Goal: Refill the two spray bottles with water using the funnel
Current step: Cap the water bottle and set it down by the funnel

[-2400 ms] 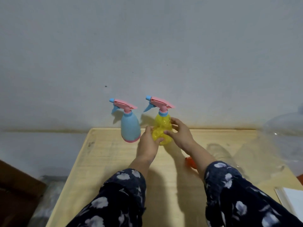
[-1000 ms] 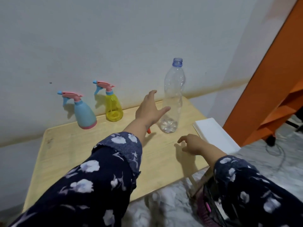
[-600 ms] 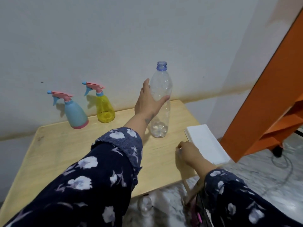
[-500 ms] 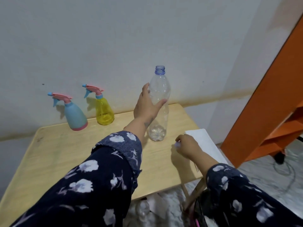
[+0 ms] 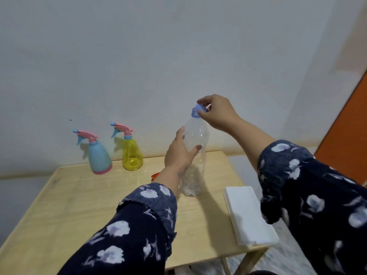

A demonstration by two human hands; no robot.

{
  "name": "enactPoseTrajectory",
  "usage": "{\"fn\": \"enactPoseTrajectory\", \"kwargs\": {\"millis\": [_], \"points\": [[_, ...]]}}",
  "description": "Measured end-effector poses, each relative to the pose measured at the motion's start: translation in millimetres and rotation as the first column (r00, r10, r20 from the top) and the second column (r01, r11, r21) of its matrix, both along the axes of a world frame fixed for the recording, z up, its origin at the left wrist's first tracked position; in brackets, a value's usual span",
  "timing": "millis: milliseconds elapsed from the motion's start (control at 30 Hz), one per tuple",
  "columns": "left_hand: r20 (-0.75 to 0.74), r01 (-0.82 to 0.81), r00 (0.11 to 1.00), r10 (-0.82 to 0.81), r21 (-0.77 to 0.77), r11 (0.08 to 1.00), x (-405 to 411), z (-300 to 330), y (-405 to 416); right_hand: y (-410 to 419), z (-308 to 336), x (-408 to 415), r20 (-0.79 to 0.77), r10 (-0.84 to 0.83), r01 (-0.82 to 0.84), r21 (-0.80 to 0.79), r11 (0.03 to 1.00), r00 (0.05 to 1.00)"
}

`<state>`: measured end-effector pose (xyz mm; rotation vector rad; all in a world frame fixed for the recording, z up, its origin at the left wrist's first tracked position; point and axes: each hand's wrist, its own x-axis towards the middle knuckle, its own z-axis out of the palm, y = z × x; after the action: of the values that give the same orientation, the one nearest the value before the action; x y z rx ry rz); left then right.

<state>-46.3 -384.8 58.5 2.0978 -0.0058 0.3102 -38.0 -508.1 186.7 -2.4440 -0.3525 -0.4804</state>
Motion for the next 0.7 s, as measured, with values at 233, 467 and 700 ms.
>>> {"fn": "enactPoseTrajectory", "kwargs": {"millis": [233, 467, 700], "points": [[-0.011, -0.002, 1.000, 0.001, -0.025, 1.000, 2.2, -0.1, 1.3, 2.6, 4.2, 22.3, -0.122, 0.098, -0.110, -0.097, 0.989, 0.988], [-0.016, 0.016, 1.000, -0.017, -0.031, 0.999, 3.3, 0.3, 3.9, -1.1, 3.7, 32.3, -0.109, 0.094, -0.104, -0.091, 0.990, 0.990], [-0.016, 0.038, 0.999, -0.039, -0.059, 0.998, 2.5, -0.7, 3.9, 2.9, -23.5, 33.5, -0.212, 0.130, -0.043, 0.372, 0.927, 0.968]]}}
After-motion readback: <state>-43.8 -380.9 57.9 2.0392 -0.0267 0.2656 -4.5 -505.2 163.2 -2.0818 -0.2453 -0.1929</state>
